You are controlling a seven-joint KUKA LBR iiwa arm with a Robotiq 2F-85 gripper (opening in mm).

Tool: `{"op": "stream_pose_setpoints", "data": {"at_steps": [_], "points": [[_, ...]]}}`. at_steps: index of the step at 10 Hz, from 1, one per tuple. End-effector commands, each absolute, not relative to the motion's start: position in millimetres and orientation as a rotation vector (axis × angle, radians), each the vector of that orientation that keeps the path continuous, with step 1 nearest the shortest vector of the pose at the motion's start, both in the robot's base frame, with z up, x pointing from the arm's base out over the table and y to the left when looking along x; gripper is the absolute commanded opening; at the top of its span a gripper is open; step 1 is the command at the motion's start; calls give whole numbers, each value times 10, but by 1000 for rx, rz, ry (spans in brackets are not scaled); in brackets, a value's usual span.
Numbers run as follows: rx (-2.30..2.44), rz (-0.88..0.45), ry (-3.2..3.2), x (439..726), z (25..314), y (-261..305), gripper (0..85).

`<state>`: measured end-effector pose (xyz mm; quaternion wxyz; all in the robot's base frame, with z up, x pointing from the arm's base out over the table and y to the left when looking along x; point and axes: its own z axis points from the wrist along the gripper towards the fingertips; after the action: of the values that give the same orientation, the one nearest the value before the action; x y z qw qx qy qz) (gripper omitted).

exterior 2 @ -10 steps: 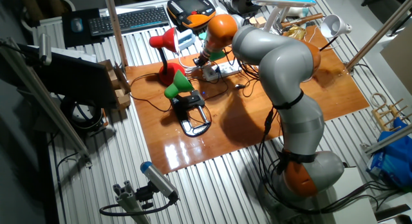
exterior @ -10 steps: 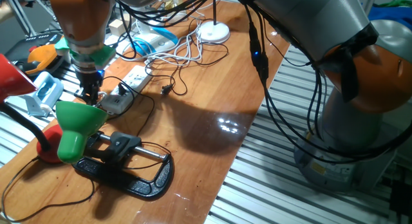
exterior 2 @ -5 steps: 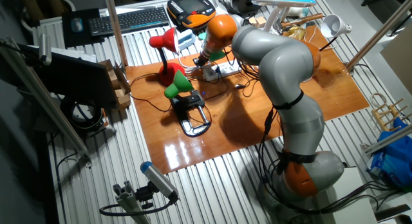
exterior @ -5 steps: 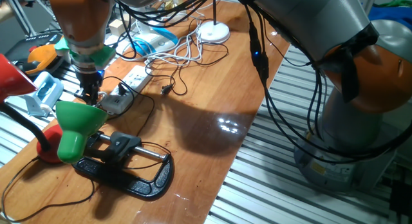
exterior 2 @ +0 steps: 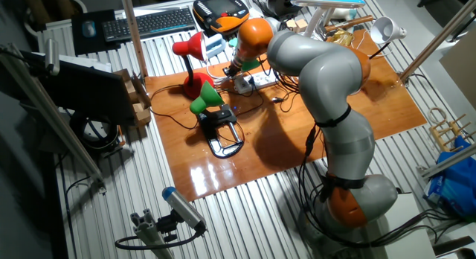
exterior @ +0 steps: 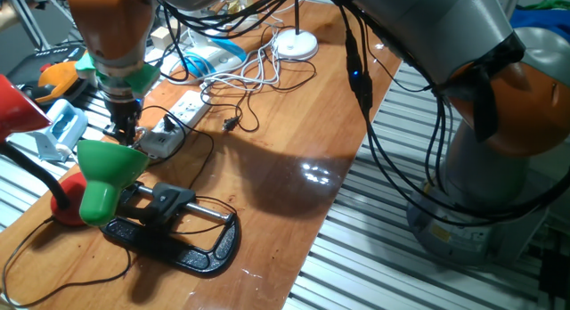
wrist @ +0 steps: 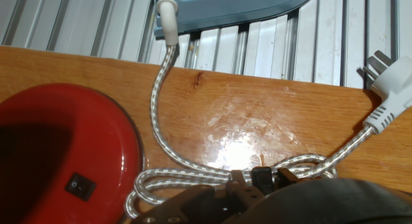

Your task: Plug in the power cord of the desk lamp, turn on the socket, and light up the desk lamp

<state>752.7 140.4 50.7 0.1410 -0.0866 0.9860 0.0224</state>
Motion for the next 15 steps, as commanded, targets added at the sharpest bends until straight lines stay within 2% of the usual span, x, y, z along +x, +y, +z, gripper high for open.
{"op": "stream_pose_setpoints", "data": {"at_steps": [1,2,3,8,9,15], "points": [[-254,64,2846,7528,507,1403,340],[-261,63,2846,7528,509,1404,340],[-269,54,2847,7526,508,1406,170],[-275,58,2838,7531,497,1402,170],[-290,58,2836,7534,490,1402,0],[-250,30,2862,7538,604,1399,0]]}}
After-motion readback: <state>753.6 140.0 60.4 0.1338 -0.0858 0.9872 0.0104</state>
